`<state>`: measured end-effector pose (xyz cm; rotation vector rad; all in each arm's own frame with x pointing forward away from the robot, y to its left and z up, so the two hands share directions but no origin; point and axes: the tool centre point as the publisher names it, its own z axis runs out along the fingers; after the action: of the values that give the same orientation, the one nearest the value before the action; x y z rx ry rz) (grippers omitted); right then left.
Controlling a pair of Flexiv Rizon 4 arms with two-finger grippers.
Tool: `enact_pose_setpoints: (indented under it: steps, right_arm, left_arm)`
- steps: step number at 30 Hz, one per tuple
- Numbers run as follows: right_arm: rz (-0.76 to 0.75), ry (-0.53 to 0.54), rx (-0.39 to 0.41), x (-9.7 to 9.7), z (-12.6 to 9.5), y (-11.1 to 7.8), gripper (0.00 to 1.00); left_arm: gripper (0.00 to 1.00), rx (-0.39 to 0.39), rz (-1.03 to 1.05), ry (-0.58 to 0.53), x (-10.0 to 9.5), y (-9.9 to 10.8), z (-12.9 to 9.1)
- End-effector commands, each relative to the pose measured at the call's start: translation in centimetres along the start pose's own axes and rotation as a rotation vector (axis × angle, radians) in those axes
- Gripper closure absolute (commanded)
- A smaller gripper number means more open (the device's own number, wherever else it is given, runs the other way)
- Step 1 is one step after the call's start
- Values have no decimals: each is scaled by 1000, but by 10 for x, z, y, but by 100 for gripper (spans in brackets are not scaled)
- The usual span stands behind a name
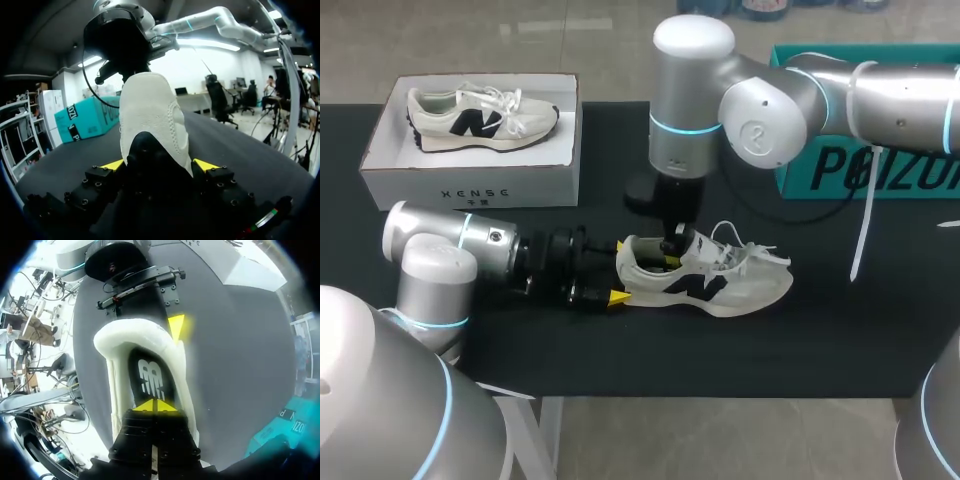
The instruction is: Take the shoe out of the shoebox, open the shoe tongue, remove and reinsert the insole, then place the shoe into the shoebox
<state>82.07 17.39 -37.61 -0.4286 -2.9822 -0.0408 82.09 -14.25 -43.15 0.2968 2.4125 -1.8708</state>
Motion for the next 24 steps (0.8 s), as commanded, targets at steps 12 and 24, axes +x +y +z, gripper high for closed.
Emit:
enact_pose_setpoints:
  steps: [12, 24]
  right_arm:
    - [2, -55, 23, -9, -2, -5, 100]
    - [22, -50, 37, -12, 1, -12, 78]
  left_arm:
    - [100, -1, 1, -2, 0, 2, 1]
    - [100, -1, 1, -2, 0, 2, 1]
